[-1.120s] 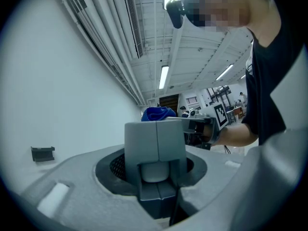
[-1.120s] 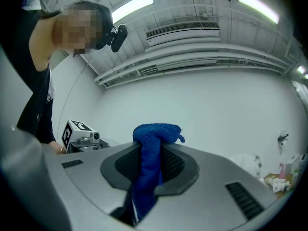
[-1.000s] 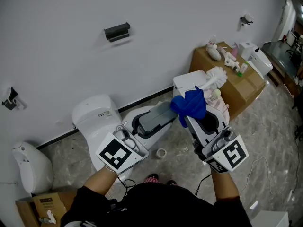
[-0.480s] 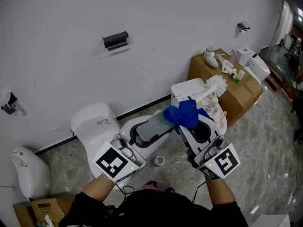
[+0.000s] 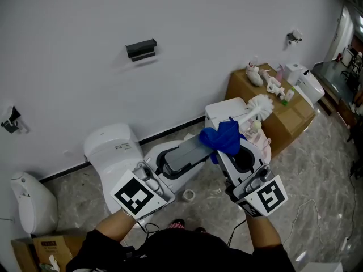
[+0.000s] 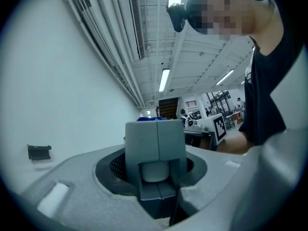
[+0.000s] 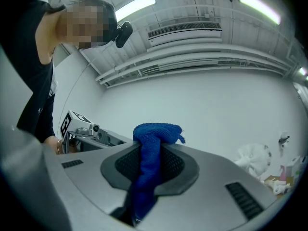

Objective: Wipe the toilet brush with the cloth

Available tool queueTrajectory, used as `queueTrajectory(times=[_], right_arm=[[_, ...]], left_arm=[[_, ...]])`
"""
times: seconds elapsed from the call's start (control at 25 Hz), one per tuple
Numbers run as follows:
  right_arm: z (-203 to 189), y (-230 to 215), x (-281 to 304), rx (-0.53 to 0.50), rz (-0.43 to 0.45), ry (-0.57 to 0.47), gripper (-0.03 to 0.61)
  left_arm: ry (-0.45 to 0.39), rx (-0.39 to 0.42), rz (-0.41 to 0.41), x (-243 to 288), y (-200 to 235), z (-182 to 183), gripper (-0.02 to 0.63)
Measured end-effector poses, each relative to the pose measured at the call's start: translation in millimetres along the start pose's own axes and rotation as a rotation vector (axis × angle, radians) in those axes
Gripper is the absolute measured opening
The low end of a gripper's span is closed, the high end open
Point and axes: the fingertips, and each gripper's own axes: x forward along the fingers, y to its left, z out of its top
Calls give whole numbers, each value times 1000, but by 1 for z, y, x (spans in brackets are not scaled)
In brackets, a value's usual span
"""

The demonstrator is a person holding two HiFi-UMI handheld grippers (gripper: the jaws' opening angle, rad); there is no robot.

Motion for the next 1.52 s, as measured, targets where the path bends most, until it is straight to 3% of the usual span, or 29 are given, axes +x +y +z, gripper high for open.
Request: queueTrajectory(times=[1.52], right_arm=[[-6,-49,-10,-31,-118,30,77]], left_arm=[[-17,-8,-3,2,-3,6,172]])
